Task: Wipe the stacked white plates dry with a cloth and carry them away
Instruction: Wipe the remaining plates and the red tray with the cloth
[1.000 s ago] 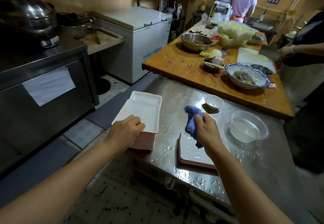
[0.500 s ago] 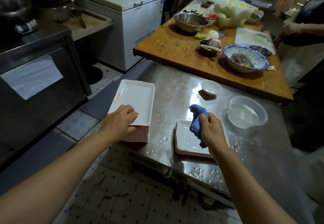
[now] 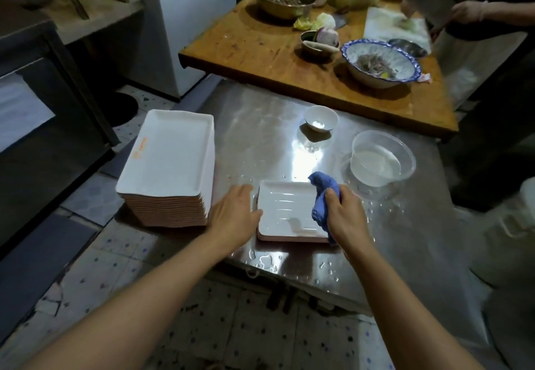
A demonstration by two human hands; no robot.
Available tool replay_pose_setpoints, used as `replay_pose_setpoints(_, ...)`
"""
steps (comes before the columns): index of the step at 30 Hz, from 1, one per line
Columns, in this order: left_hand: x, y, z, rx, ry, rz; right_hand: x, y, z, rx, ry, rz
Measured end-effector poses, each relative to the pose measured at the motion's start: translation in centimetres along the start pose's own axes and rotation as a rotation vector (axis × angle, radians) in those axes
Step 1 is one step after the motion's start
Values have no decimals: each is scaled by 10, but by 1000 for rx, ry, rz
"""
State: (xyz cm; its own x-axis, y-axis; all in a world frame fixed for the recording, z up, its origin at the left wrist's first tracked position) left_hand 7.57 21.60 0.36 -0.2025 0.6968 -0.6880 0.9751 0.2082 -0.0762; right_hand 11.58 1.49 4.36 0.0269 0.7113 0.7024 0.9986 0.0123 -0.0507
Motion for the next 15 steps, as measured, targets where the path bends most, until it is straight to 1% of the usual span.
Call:
replay_pose_setpoints(1, 8, 5, 15, 53, -46, -118, 0, 1, 2, -10, -10, -45)
replay_pose_setpoints(2, 15, 9, 27, 95, -87, -200, 1, 3, 6, -9, -11, -81)
replay_pose_setpoints(3, 21, 12, 37, 125, -121, -252, 1, 5, 12, -6, -14, -115)
replay_pose_setpoints(5, 28, 19, 50, 150, -172, -302, 2, 13, 29, 14, -40, -162)
replay_pose_setpoints(8, 33, 28, 59, 149, -203, -281, -2, 29, 61, 79, -145, -149)
replay_pose_setpoints(10, 35, 32, 61, 138, -233, -263, 0, 35, 78, 133, -171, -212)
replay_pose_setpoints(11, 35, 32, 62, 135, -252, -265, 1, 37, 85, 158, -221, -238)
replay_pose_setpoints(13, 36, 31, 64, 129, -283, -262, -2, 42, 98, 164, -355, -271)
replay_pose_setpoints(15, 36, 31, 64, 118, -310, -254, -6, 48, 106, 144, -364, -260)
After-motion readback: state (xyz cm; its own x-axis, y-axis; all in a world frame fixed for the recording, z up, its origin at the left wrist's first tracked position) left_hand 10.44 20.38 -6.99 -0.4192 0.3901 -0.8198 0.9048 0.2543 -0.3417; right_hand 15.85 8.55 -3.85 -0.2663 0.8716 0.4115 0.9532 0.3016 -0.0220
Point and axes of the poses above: each hand's wrist, its own y-axis towards the middle knuckle, its own z-axis out of the palm, x = y × z, the point moved 6 cm from there along y, towards the middle knuckle, and after that the axes turned 15 degrees about -y, right-handed, at the moved point
